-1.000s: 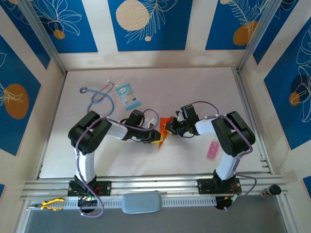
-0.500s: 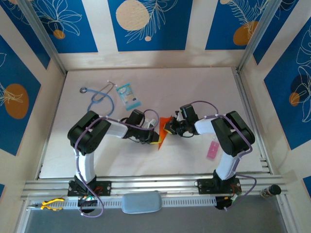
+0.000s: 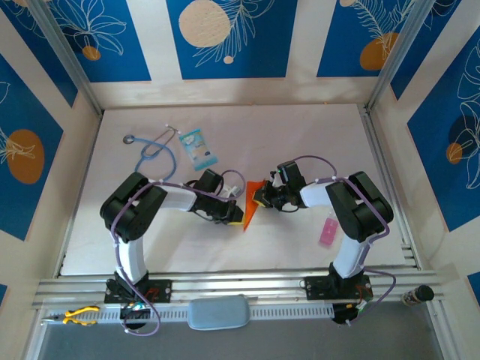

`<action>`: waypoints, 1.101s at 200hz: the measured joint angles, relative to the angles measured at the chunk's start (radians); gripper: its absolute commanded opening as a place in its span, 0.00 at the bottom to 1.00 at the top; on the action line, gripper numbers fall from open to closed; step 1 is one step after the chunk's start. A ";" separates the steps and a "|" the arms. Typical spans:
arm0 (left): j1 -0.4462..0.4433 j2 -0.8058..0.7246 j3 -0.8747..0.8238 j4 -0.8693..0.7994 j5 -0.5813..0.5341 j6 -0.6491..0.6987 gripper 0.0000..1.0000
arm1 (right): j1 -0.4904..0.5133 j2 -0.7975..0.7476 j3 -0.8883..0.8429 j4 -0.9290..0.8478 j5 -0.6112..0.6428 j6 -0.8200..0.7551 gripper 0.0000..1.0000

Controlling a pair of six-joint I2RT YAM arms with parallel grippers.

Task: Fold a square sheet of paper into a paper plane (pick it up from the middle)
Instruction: Fold the wing for the fifth time at the center of the table.

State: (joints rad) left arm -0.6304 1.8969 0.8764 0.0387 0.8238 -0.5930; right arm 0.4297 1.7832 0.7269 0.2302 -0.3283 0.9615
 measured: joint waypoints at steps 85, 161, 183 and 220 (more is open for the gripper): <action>-0.007 -0.060 -0.001 -0.086 -0.066 0.014 0.18 | 0.005 0.001 0.006 -0.008 0.010 0.000 0.09; -0.008 -0.116 0.003 0.018 -0.088 -0.083 0.28 | 0.005 0.001 0.006 -0.008 0.010 0.000 0.09; -0.008 -0.093 0.017 0.041 -0.076 -0.107 0.29 | 0.005 0.001 0.006 -0.008 0.010 0.000 0.09; -0.011 -0.055 0.018 0.048 -0.066 -0.124 0.24 | 0.005 0.001 0.006 -0.008 0.010 0.000 0.09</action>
State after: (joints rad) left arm -0.6411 1.8416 0.8944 0.0868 0.7582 -0.7174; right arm 0.4347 1.7844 0.7334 0.2218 -0.3180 0.9615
